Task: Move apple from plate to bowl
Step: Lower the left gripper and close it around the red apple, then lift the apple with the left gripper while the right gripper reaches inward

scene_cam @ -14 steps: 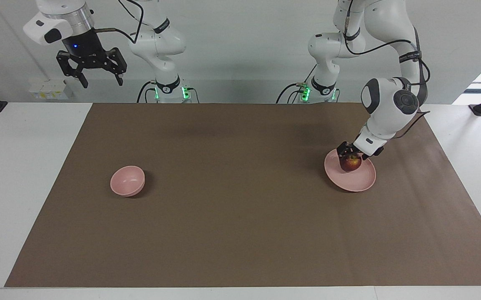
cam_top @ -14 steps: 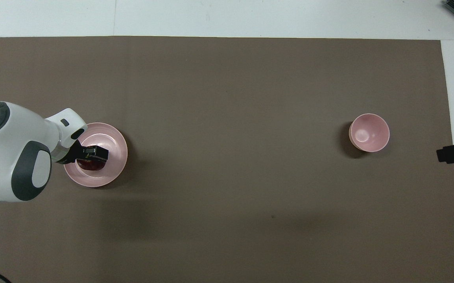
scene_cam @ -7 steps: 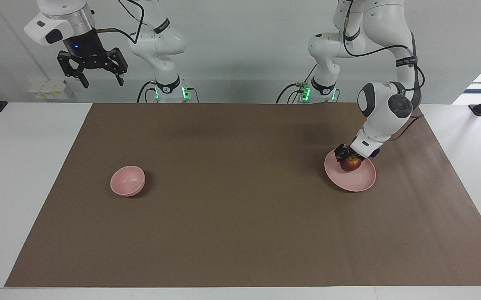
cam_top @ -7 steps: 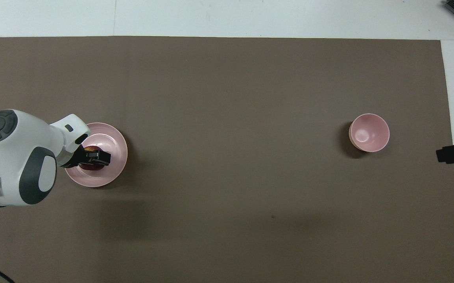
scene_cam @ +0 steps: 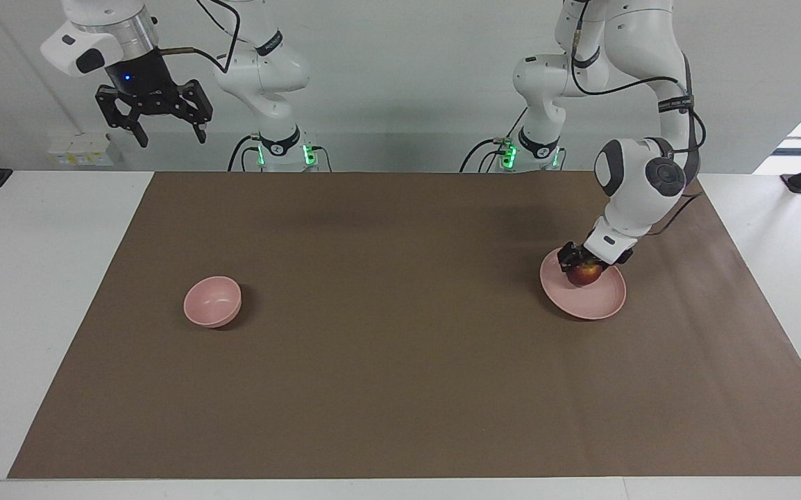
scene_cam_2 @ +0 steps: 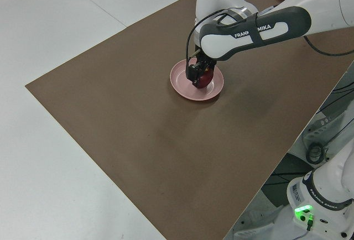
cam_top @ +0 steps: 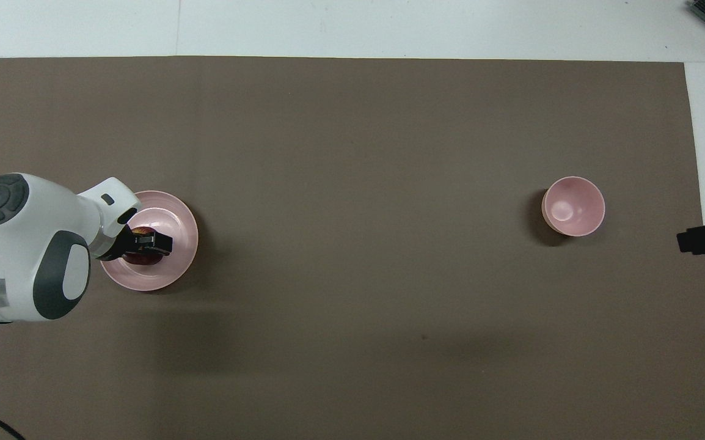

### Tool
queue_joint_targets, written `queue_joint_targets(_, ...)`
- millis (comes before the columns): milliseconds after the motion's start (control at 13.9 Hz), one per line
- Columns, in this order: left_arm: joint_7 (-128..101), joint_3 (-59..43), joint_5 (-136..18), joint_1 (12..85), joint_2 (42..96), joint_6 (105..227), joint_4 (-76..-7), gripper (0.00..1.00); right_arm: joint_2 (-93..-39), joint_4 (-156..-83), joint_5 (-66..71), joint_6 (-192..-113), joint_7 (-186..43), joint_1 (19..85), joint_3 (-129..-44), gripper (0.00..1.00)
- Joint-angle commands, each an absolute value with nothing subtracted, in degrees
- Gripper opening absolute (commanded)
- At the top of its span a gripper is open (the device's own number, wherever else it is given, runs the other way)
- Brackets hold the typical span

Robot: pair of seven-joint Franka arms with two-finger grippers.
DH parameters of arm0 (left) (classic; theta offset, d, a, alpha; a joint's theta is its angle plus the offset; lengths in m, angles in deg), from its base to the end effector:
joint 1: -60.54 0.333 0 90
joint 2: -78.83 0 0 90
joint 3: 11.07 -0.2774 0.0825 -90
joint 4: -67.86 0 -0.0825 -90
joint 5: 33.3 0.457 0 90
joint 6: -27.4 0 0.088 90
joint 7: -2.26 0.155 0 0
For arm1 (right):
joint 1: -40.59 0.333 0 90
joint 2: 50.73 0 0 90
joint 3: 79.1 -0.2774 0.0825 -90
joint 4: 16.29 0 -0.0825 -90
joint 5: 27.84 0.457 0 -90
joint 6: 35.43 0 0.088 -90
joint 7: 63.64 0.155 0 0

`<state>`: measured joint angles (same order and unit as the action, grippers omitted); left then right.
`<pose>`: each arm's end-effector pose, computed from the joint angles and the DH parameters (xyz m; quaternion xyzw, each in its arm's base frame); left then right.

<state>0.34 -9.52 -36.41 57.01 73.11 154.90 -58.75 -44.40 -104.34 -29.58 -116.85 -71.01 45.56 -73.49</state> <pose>0.5752 -0.0552 0.1923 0.9988 -0.0101 -0.0434 0.0196 0.5790 -0.0142 0.6095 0.9983 0.0568 -0.0036 0.0094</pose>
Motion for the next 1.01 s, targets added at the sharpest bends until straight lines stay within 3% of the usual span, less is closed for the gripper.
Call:
queue_joint_targets(0,-3.4,-9.7,-35.7,56.4,73.6,155.9,-59.3,0.0,-43.1,-105.9,-29.0,-117.7,-71.5,45.3,-73.7,1.0)
queue_joint_targets(216,-6.0,-9.8,-35.7,56.4,71.6,152.2,-54.9,0.0,-43.1,-105.9,-29.0,-117.7,-71.5,45.3,-73.7,1.0)
queue_joint_targets(432,-6.3,-9.7,-35.7,56.9,69.7,141.2,-46.0,0.0,-43.1,-106.0,-29.0,-117.7,-71.7,45.3,-73.7,1.0)
queue_joint_targets(936,-6.2,-10.5,-39.4,60.5,70.4,126.9,-30.5,0.0,-43.1,-110.2,-19.4,-118.9,-73.0,44.0,-72.9,1.0)
